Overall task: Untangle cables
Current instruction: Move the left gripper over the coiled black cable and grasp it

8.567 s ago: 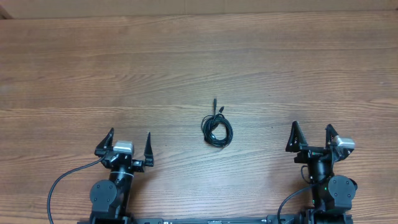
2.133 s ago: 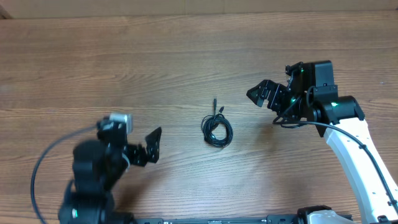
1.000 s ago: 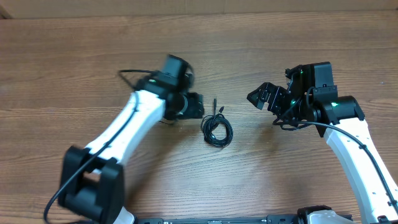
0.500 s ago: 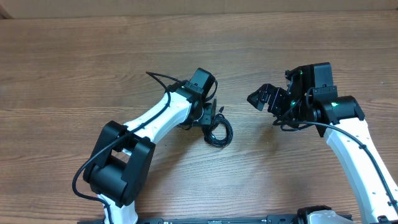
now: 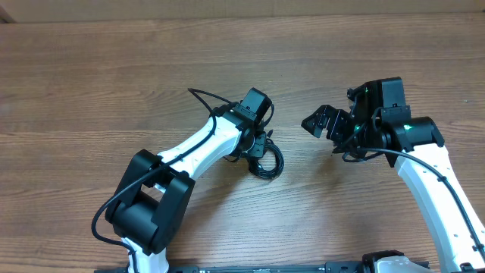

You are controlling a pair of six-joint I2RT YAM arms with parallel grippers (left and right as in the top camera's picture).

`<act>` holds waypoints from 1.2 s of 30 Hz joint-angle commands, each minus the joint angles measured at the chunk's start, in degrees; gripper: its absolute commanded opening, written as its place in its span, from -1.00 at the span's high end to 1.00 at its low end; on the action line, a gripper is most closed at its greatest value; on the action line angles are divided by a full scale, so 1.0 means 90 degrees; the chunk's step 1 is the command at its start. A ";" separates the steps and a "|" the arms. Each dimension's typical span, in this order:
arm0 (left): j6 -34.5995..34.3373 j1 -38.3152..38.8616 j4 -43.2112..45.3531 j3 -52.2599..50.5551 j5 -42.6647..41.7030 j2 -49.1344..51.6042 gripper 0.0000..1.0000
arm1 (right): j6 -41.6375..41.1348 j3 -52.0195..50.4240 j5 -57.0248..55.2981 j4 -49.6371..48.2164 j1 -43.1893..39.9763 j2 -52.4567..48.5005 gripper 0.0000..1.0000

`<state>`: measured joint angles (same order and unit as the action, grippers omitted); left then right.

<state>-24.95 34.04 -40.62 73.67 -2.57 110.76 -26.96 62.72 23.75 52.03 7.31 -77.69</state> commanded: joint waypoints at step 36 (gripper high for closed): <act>-0.0073 -0.1078 -0.1248 0.0549 -0.0221 -0.1309 0.91 | -0.1681 -0.0046 0.0058 0.0080 0.0306 -0.0034 -0.47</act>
<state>-25.34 23.97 -51.44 77.38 -4.19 101.51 -35.90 62.70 23.88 53.43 8.36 -77.69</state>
